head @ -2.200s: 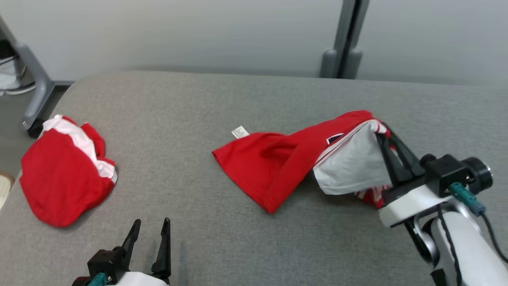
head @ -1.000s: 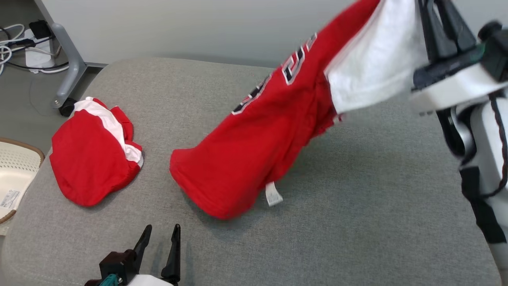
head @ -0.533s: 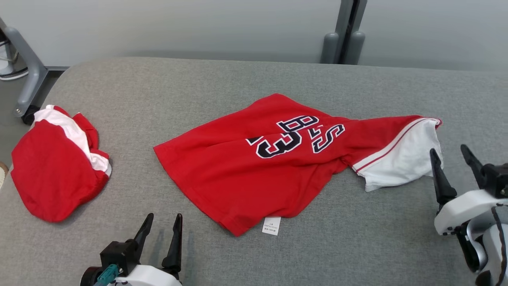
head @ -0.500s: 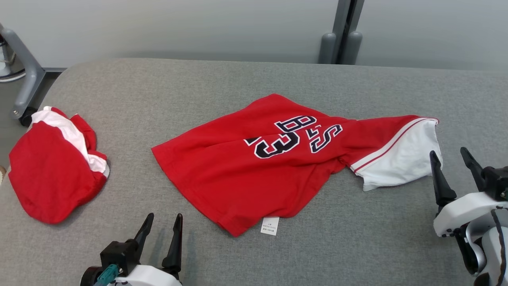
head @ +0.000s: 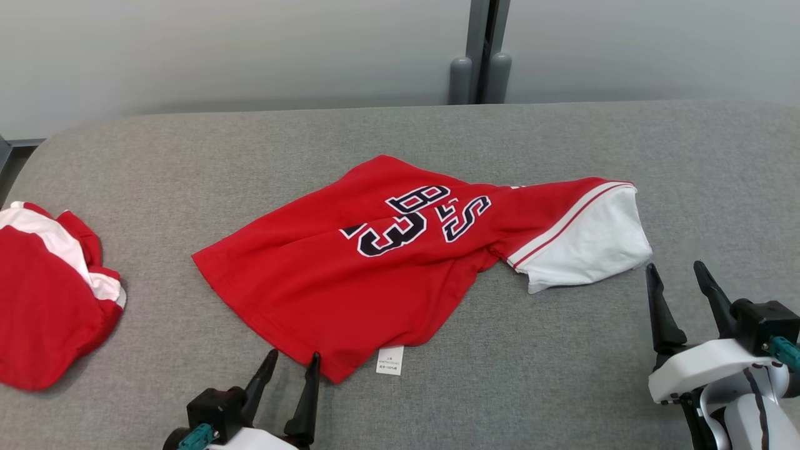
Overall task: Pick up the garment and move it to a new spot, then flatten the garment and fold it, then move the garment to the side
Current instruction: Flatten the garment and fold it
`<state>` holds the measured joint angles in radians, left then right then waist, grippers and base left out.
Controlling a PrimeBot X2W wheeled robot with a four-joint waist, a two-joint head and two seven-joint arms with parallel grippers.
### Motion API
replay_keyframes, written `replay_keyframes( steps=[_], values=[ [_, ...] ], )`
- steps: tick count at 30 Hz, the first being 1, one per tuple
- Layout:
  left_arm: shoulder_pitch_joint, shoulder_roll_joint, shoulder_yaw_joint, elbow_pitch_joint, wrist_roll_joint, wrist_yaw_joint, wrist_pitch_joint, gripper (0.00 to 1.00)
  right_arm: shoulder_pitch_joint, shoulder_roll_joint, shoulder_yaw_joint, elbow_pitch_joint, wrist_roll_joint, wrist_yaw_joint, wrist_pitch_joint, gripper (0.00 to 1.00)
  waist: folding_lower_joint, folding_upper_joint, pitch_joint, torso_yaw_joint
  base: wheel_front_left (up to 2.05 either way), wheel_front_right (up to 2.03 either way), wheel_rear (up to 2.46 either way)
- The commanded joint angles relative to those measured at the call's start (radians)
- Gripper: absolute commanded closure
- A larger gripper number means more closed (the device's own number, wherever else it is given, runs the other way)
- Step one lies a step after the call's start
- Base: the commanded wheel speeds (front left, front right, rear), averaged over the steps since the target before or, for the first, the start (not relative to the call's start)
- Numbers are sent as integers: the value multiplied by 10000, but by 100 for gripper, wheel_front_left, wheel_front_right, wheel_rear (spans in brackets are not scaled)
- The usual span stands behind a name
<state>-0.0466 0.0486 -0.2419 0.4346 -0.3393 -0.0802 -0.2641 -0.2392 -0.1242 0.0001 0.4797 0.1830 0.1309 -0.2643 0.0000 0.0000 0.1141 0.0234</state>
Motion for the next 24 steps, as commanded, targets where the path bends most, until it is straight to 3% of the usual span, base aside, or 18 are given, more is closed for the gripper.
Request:
replay_keyframes(
  steps=[1, 18, 19, 20, 21, 24],
  values=[
    [-69, 42, -113, 68, -184, -89, -5, 0, 106, -8, -37, -57, -17, -3, -2, 0, 0, 0, 48, -76, 0, 0, 0],
    [-467, 41, -1307, 635, -2369, -490, -5, 0, -46, 120, -12, -153, -107, -3, -2, 0, 0, 0, 269, -267, 0, 0, 0],
    [-510, 39, -1308, 660, -2374, -498, -5, 12, -81, 128, 11, -163, -93, -3, -2, 0, 0, 0, 296, -279, 0, 0, 0],
    [-545, 41, -1309, 716, -2339, -503, -5, 70, -109, 134, 32, -173, -84, -3, -2, 0, 0, 0, 320, -289, 0, 0, 0],
    [-576, 45, -1298, 796, -2307, -506, -5, 100, -130, 135, 52, -185, -80, -3, -2, 0, 0, 0, 341, -301, 0, 0, 0],
    [-786, 48, -927, 856, -2182, -390, -5, 100, -191, 130, 72, -216, -66, -3, -2, 0, 0, 0, 407, -345, 0, 0, 0]
  ],
)
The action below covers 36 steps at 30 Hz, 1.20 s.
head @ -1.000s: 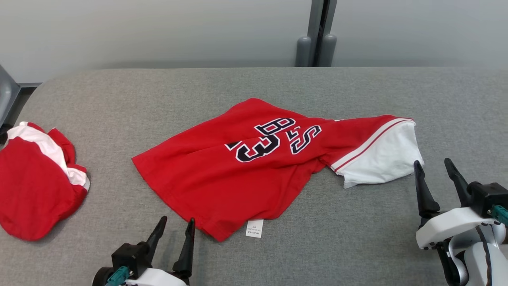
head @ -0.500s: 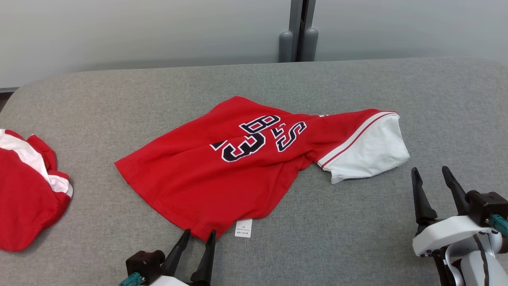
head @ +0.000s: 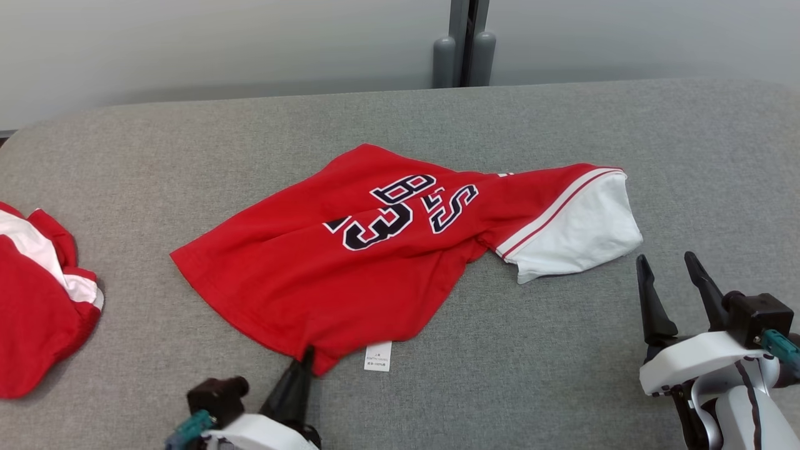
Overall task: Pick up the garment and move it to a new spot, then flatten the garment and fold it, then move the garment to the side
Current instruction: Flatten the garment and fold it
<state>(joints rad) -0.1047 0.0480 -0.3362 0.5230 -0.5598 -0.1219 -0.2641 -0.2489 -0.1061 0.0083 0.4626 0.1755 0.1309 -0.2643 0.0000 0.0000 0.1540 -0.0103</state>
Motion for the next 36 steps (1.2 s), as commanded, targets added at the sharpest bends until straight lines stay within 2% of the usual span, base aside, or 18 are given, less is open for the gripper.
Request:
replay_keyframes(
  steps=[1, 5, 10, 16, 17, 18, 19, 23, 28, 34, 36],
  values=[
    [-232, 45, 205, -76, 28, 69, -4, 100, -110, -58, -16, -63, 22, -3, -2, 0, 0, 0, 24, -22, 0, 0, 0],
    [-423, 48, 1060, -148, 439, 168, -5, 100, -134, -49, -74, -132, 66, -3, -2, 0, 0, 0, 64, -75, 0, 0, 0],
    [-829, 52, 2018, 251, 1188, 60, -4, 100, -80, 30, -72, -117, 92, -3, -2, 0, 0, 0, 45, -137, 0, 0, 0],
    [-1431, 507, 2831, 999, 2018, -36, -5, 100, -48, 140, 39, -55, 172, -3, -2, 0, 0, 0, -3, -292, 0, 0, 0],
    [-1545, 586, 2951, 1086, 2121, -45, -5, 82, -39, 152, 50, -50, 186, -3, -2, 0, 0, 0, -11, -308, 0, 0, 0],
    [-1635, 662, 3053, 1135, 2261, -53, -5, 59, -7, 172, 61, -35, 201, -3, -2, 0, 0, 0, -22, -320, 0, 0, 0],
    [-1666, 637, 3151, 1226, 2328, -59, -5, 0, 25, 198, 63, -7, 239, -3, -2, 0, 0, 0, -32, -326, 0, 0, 0],
    [-1763, 532, 3462, 1399, 2639, -83, -5, 0, 66, 259, 185, 126, 311, -3, -2, 0, 0, 0, -46, -320, 0, 0, 0],
    [-1264, 215, 3891, 803, 3153, 206, -5, 0, 87, 364, 420, 269, 466, -3, -2, 0, 0, 0, 13, -136, 0, 0, 0],
    [-775, 75, 3668, 270, 3302, 100, -5, 0, 43, 405, 737, 715, 525, -3, -2, 0, 0, 0, 105, 231, 0, 0, 0],
    [-604, 37, 3304, 155, 2975, 82, -5, 0, -87, 420, 706, 928, 492, -3, -2, 0, 0, 0, 182, 395, 0, 0, 0]
  ],
)
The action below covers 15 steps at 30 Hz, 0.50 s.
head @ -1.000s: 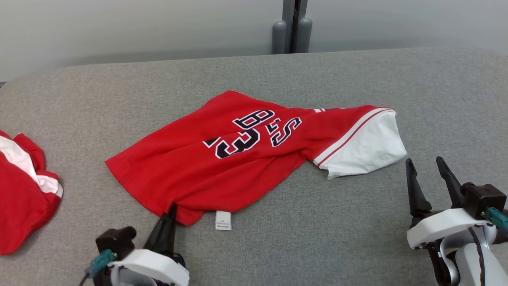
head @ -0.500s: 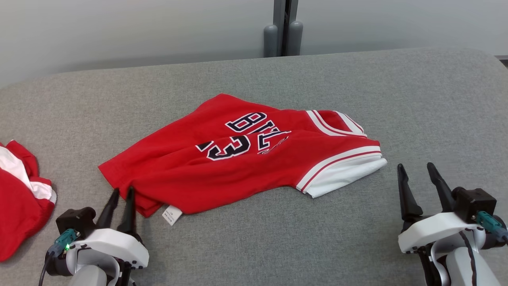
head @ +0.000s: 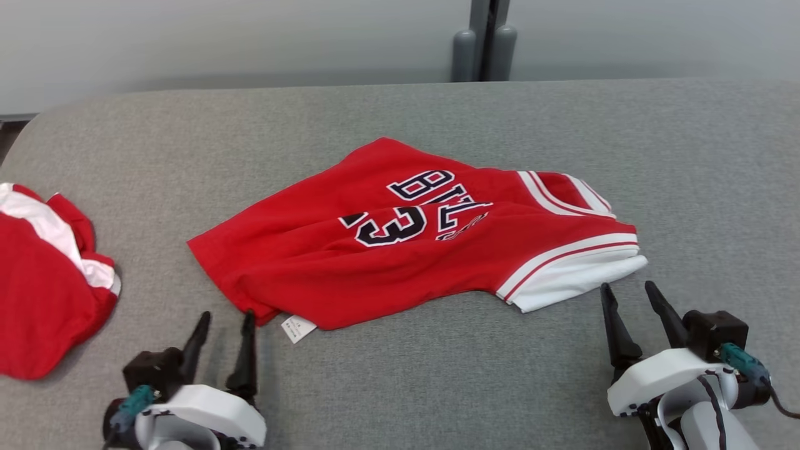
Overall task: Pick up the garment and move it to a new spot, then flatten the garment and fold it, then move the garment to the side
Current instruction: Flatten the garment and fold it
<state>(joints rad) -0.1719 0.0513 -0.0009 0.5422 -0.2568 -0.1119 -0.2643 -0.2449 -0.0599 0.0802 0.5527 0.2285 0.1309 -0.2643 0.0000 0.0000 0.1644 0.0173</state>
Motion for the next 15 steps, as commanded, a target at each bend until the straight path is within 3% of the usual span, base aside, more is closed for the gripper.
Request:
replay_keyframes(
  steps=[1, 9, 10, 11, 12, 13, 14, 15],
  values=[
    [97, 7, -241, -129, -149, -16, -3, 0, -206, -50, -88, 83, -87, -3, -2, 0, 0, 0, 126, 207, 0, 0, 0],
    [113, 13, -1014, -573, -447, 117, -3, 0, -683, -191, -936, 723, -370, -3, -3, 0, 0, 0, 434, 771, 0, 0, 0],
    [91, 15, -1047, -596, -442, 116, -3, 0, -781, -177, -978, 846, -396, -1, -2, 9, 0, 0, 457, 811, 0, 0, 0],
    [72, 14, -1069, -616, -456, 110, -3, 0, -829, -152, -1053, 1030, -378, -1, -2, 44, 0, 0, 472, 835, 0, 0, 0],
    [48, 17, -1069, -668, -469, 109, -3, 0, -871, -136, -1129, 1161, -360, -1, -2, 51, 0, 0, 484, 854, 0, 0, 0],
    [29, 12, -1077, -717, -486, 113, -3, 0, -939, -127, -1192, 1270, -391, -1, -2, 51, 0, 0, 505, 868, 0, 0, 0],
    [12, 12, -1084, -756, -497, 111, -3, 0, -990, -117, -1250, 1342, -413, -3, -2, 43, 0, 0, 527, 876, 0, 0, 0],
    [-10, 14, -1082, -796, -491, 105, -3, 0, -1040, -97, -1280, 1454, -391, -1, -2, 49, 0, 0, 554, 873, 0, 0, 0]
  ],
)
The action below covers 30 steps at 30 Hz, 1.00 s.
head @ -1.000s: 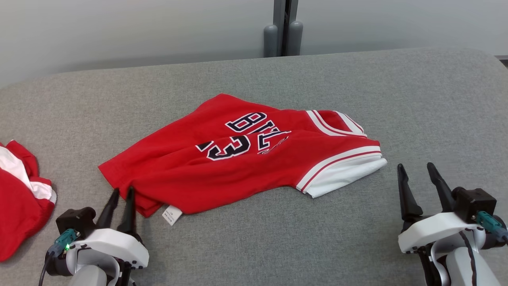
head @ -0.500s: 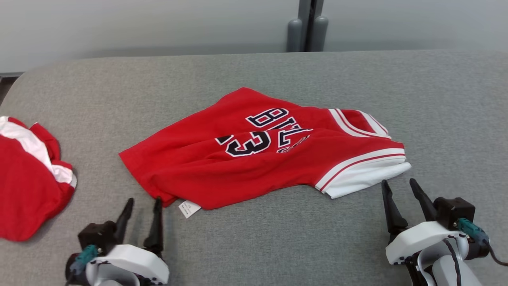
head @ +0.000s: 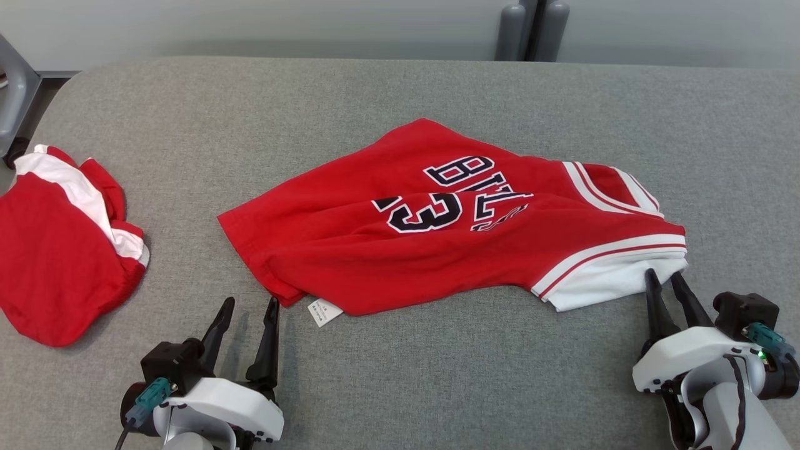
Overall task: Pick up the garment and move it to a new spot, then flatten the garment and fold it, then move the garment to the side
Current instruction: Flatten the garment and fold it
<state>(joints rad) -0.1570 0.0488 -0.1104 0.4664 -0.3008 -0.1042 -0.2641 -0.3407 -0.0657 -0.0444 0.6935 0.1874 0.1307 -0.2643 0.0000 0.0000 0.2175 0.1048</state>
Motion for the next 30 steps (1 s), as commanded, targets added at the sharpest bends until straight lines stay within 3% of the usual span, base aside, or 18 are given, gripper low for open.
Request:
replay_keyframes(
  steps=[1, 2, 7, 16, 21, 22, 23, 30],
  values=[
    [-181, 38, 19, -73, -56, 23, -5, 0, -151, -7, -30, 138, 64, -1, 0, 63, 0, 0, 43, -9, 0, 0, 0],
    [-193, 38, 52, -124, -61, 10, -5, 0, -263, 28, 53, 184, 128, 1, -2, 100, 0, 0, 53, -47, 0, 0, 0],
    [80, 38, 128, -116, 11, -31, -5, 0, -176, 63, 52, -661, 433, -1, -3, 100, 0, 0, -294, -374, 0, 0, 0],
    [682, 39, 301, -58, -50, 61, -3, 0, 788, 59, 654, -2543, 922, 1, -1, 100, 0, 0, -1253, -1614, 0, 0, 0],
    [721, 39, 252, -78, -178, 124, -3, 0, 1283, 66, 567, -2939, 1002, -1, -1, 100, 0, 0, -1280, -1915, 0, 0, 0],
    [686, 40, 214, -62, -178, 128, -5, 0, 1383, 74, 473, -2853, 963, -1, -1, 69, 0, 0, -1256, -1932, 0, 0, 0],
    [648, 42, 187, -55, -182, 135, -5, 0, 1420, 89, 391, -2806, 933, -1, -1, 0, 0, 0, -1221, -1937, 0, 0, 0],
    [417, 45, 15, 9, -164, 157, -5, 0, 1182, 131, 184, -2898, 426, 1, -1, 0, 0, 0, -868, -1632, 0, 0, 0]
  ],
)
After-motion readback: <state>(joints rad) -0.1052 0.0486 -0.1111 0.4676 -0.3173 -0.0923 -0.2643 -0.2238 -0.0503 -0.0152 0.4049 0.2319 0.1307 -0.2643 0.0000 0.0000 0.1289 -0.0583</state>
